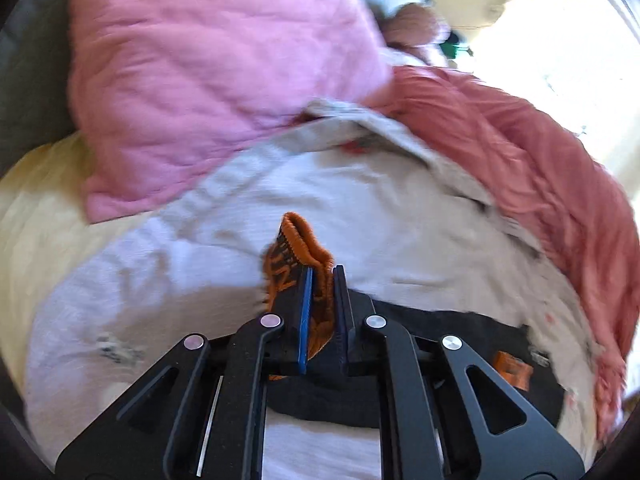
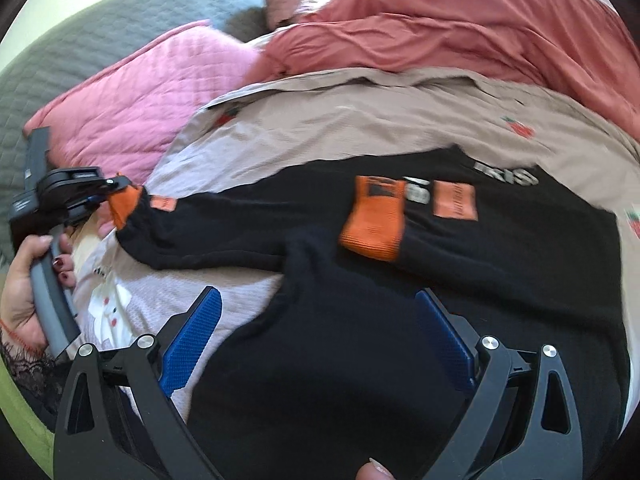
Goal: Fold small clothes
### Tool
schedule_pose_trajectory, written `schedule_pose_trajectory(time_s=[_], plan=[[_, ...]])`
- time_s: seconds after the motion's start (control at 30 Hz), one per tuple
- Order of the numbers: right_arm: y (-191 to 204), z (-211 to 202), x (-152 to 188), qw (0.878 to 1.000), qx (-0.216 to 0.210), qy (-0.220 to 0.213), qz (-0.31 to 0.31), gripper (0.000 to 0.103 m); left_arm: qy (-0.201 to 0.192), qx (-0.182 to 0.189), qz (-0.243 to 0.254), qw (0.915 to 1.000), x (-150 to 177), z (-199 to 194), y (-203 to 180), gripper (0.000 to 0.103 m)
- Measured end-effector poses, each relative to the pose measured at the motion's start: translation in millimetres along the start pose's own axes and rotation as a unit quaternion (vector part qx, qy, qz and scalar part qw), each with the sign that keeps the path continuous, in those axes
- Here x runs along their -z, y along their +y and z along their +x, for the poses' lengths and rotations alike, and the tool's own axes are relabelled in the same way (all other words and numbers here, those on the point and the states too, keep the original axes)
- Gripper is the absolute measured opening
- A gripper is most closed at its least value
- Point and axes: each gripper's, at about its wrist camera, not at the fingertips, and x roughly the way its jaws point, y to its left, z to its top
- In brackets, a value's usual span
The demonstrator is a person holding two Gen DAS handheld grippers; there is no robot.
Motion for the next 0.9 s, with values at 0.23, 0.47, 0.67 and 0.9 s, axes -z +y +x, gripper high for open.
schedule_pose_trajectory(time_s=[0.23, 0.47, 0.67, 0.9], plan=[[-60.7, -25.7, 2.3, 0.997, 0.033, -0.016, 0.062, 0.096, 0.037, 0.108, 0.091, 0.9893, 32.9, 12.6, -82.1, 0.0], [-109.4, -41.6, 8.2, 0.991, 0.069, -0.026, 0.108, 0.096, 0.115, 0.16, 0.181, 0.9635, 88.0, 41.3, -146.8, 0.0], [-108.2, -35.6, 11.8, 0.991, 0.069, -0.016, 0.111, 0.096, 0.036, 0.062, 0.255, 0.9642, 71.1, 21.3, -142.5, 0.084], [-87.5, -20.5, 15.4, 0.994, 0.054, 0.004, 0.093, 0.096, 0.098, -0.081, 0.311, 0.942, 75.3, 65.0, -109.1, 0.078]])
